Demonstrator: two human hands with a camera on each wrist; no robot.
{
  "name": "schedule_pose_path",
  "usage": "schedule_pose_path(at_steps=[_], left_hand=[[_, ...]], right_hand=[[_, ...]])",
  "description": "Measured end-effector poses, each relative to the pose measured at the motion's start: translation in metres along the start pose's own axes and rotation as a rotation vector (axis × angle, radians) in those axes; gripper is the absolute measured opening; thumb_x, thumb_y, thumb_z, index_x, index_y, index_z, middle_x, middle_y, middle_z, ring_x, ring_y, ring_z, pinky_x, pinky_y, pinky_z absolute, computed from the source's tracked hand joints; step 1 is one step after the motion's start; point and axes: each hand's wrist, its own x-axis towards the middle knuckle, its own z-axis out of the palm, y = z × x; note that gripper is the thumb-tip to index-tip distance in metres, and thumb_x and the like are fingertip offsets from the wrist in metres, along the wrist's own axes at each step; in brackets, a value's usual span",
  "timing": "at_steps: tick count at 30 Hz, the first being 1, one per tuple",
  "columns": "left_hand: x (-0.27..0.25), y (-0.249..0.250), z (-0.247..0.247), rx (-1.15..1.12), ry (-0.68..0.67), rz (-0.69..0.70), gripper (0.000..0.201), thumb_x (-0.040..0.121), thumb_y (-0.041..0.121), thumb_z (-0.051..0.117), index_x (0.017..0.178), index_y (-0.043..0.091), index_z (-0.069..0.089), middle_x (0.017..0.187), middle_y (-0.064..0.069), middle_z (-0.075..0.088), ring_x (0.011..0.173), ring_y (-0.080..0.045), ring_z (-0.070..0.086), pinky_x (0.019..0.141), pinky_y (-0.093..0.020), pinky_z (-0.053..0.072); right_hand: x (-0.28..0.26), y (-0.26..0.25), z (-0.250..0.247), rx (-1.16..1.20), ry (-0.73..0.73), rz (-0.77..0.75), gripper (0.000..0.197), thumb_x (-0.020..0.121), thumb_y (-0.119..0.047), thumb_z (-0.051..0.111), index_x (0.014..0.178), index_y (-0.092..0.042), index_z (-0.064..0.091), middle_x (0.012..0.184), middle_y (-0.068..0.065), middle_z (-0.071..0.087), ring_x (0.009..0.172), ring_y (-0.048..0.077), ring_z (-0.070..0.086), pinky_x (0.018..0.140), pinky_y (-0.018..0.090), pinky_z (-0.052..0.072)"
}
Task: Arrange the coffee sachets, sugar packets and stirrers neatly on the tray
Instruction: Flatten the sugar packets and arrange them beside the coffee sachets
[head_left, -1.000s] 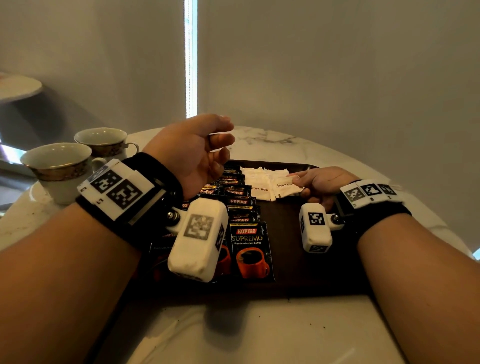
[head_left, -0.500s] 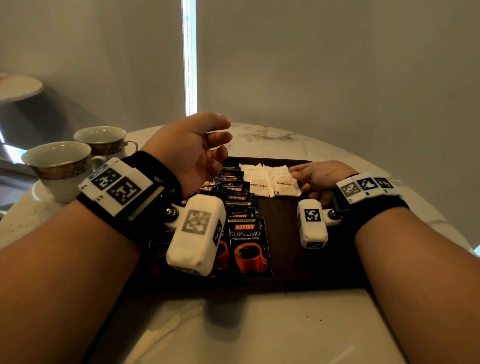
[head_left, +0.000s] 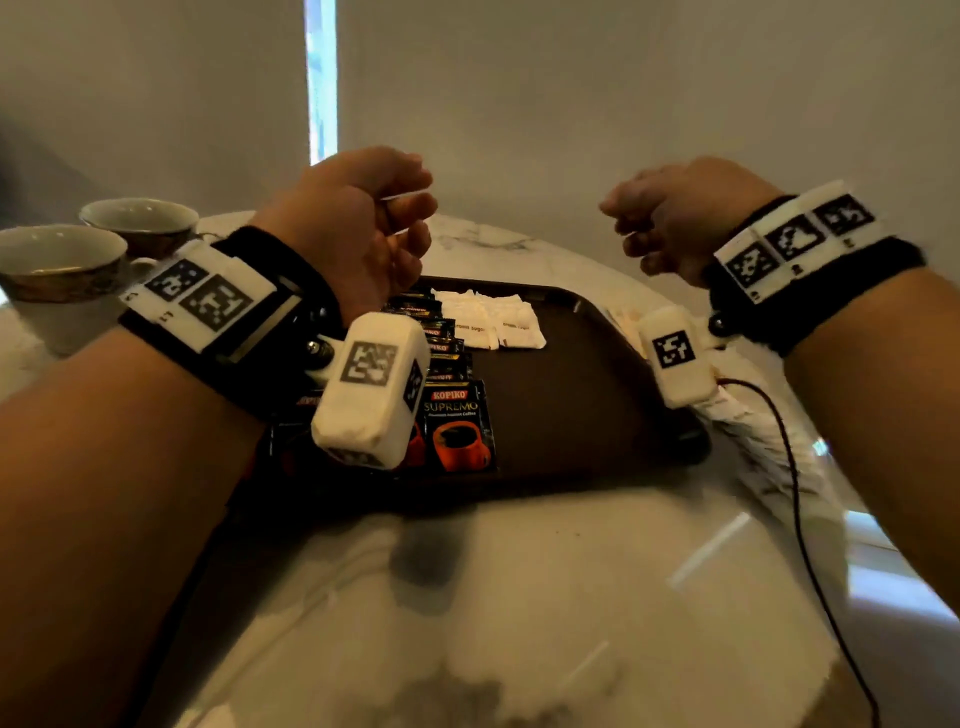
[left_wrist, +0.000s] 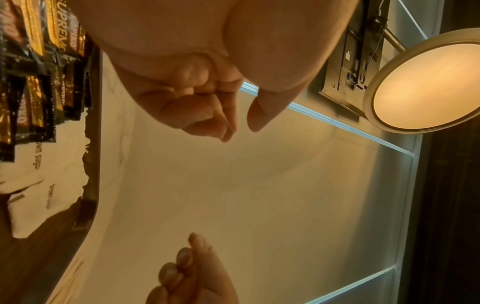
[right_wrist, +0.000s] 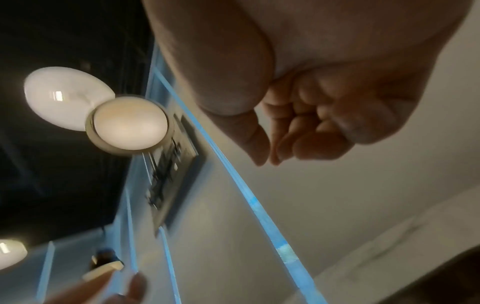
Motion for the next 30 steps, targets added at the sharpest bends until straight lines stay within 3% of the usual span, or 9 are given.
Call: schedule_pose_path(at_steps=[4, 8, 10, 12, 15, 21, 24, 27, 30], left_hand=[[-0.005, -0.006, 0.009, 0.016, -0.046, -0.034, 0.012, 0.094, 0.029, 0.058, 0.091, 0.018, 0.062, 0.071, 0.006, 0.06, 0.055, -0.006, 0.054, 0.041, -0.016, 0.038], [-0.011, -0.012, 0.02, 0.06, -0.068, -0.036, 0.012, 0.096, 0.031, 0.057, 0.092, 0.02, 0.061, 0.069, 0.007, 0.061, 0.056, -0.006, 0.055, 0.043, -0.015, 0.039], [-0.013, -0.015, 0.022, 0.083, -0.063, -0.035, 0.012, 0.097, 0.031, 0.057, 0.095, 0.02, 0.061, 0.071, 0.008, 0.061, 0.057, -0.006, 0.055, 0.046, -0.016, 0.04], [-0.014, -0.018, 0.024, 0.093, -0.056, -0.036, 0.011, 0.097, 0.03, 0.058, 0.098, 0.02, 0.061, 0.072, 0.007, 0.062, 0.058, -0.007, 0.055, 0.046, -0.017, 0.041], [-0.015, -0.022, 0.026, 0.107, -0.054, -0.04, 0.009, 0.096, 0.028, 0.059, 0.097, 0.019, 0.061, 0.073, 0.006, 0.062, 0.061, -0.009, 0.054, 0.05, -0.018, 0.04], [-0.01, -0.026, 0.024, 0.123, -0.037, -0.04, 0.009, 0.094, 0.028, 0.061, 0.098, 0.019, 0.063, 0.074, 0.005, 0.062, 0.062, -0.01, 0.055, 0.054, -0.021, 0.038], [-0.009, -0.027, 0.025, 0.123, -0.052, -0.046, 0.008, 0.094, 0.028, 0.062, 0.093, 0.02, 0.063, 0.073, 0.006, 0.061, 0.059, -0.009, 0.054, 0.052, -0.02, 0.037], [-0.009, -0.027, 0.026, 0.126, -0.064, -0.047, 0.01, 0.095, 0.03, 0.061, 0.093, 0.021, 0.063, 0.073, 0.006, 0.061, 0.058, -0.008, 0.054, 0.052, -0.02, 0.036], [-0.009, -0.027, 0.027, 0.138, -0.066, -0.049, 0.01, 0.095, 0.03, 0.06, 0.092, 0.021, 0.062, 0.072, 0.006, 0.061, 0.057, -0.008, 0.054, 0.053, -0.02, 0.036]], right_hand=[[-0.016, 0.029, -0.037, -0.543, -0.072, 0.051, 0.01, 0.094, -0.026, 0.067, 0.097, -0.017, 0.07, 0.09, 0.0, 0.07, 0.078, 0.016, 0.065, 0.067, 0.033, 0.052], [-0.036, 0.068, -0.065, -0.761, -0.124, 0.185, 0.02, 0.091, -0.032, 0.07, 0.107, -0.02, 0.071, 0.095, -0.001, 0.07, 0.087, 0.017, 0.064, 0.069, 0.032, 0.052], [-0.046, 0.082, -0.07, -0.867, -0.148, 0.229, 0.034, 0.09, -0.037, 0.069, 0.122, -0.024, 0.065, 0.114, -0.002, 0.067, 0.101, 0.017, 0.061, 0.087, 0.037, 0.053], [-0.055, 0.094, -0.072, -1.015, -0.205, 0.234, 0.048, 0.092, -0.041, 0.065, 0.137, -0.028, 0.055, 0.138, -0.002, 0.057, 0.122, 0.019, 0.053, 0.107, 0.039, 0.041], [-0.065, 0.104, -0.073, -1.061, -0.308, 0.251, 0.055, 0.093, -0.037, 0.061, 0.145, -0.035, 0.046, 0.154, -0.002, 0.043, 0.138, 0.021, 0.041, 0.115, 0.04, 0.03], [-0.075, 0.101, -0.072, -0.965, -0.367, 0.268, 0.051, 0.095, -0.014, 0.047, 0.145, -0.024, 0.05, 0.155, 0.002, 0.042, 0.142, 0.022, 0.039, 0.119, 0.035, 0.026], [-0.076, 0.102, -0.077, -0.991, -0.37, 0.272, 0.042, 0.101, -0.016, 0.045, 0.141, -0.018, 0.055, 0.145, 0.012, 0.052, 0.132, 0.032, 0.05, 0.107, 0.037, 0.04], [-0.075, 0.104, -0.082, -0.895, -0.447, 0.368, 0.053, 0.094, -0.005, 0.047, 0.143, -0.026, 0.052, 0.15, 0.007, 0.045, 0.129, 0.031, 0.051, 0.101, 0.043, 0.051], [-0.074, 0.106, -0.089, -0.866, -0.522, 0.435, 0.069, 0.086, -0.006, 0.059, 0.146, -0.037, 0.044, 0.156, 0.006, 0.035, 0.133, 0.031, 0.045, 0.1, 0.046, 0.053]])
